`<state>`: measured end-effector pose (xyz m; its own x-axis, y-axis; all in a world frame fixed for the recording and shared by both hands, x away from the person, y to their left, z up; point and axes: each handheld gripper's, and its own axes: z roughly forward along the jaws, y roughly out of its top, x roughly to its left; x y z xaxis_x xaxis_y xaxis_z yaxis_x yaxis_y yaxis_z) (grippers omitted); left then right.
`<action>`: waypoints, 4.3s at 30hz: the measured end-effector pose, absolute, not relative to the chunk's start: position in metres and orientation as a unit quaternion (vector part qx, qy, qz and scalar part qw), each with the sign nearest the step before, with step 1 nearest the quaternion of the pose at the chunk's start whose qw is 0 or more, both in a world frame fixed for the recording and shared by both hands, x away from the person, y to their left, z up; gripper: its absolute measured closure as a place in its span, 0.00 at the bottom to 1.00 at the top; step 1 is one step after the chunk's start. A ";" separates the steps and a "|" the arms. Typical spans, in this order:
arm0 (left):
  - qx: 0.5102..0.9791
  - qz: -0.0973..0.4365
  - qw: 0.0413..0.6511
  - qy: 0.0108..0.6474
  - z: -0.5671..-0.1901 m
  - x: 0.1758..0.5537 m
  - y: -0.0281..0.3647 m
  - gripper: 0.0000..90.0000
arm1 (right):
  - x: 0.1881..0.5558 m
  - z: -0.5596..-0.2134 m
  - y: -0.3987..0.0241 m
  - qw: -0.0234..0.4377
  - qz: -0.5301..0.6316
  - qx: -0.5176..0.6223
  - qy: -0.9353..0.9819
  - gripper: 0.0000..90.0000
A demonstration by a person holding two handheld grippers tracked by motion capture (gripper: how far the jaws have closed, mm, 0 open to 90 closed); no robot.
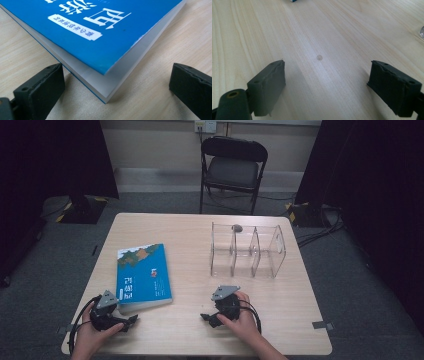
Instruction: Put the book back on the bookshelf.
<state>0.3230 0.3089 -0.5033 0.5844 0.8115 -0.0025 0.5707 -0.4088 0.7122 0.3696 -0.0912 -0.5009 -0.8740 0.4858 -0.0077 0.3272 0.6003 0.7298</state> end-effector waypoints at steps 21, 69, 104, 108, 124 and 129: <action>0.811 0.179 0.326 0.451 -0.497 0.337 0.308 0.10 | 0.370 -0.501 -0.091 0.103 0.385 0.227 0.889 0.14; 0.797 0.166 0.365 0.453 -0.478 0.335 0.312 0.29 | 0.366 -0.501 -0.087 0.111 0.382 0.242 0.885 0.13; 0.788 0.169 0.376 0.458 -0.460 0.337 0.306 0.33 | 0.398 -0.476 0.030 0.108 0.412 0.173 0.888 0.19; 0.793 0.172 0.372 0.451 -0.458 0.338 0.306 0.33 | 0.400 -0.478 0.042 0.107 0.407 0.165 0.892 0.19; 0.790 0.171 0.375 0.454 -0.458 0.338 0.306 0.33 | 0.403 -0.479 0.066 0.104 0.422 0.152 0.888 0.27; 0.789 0.171 0.376 0.455 -0.457 0.338 0.305 0.34 | 0.401 -0.481 0.072 0.121 0.415 0.138 0.891 0.25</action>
<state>0.3384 0.3051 -0.4575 0.5281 0.8462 -0.0714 0.5891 -0.3044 0.7485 0.4010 0.0723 -0.4806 -0.9326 0.3468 -0.0999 0.1463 0.6165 0.7736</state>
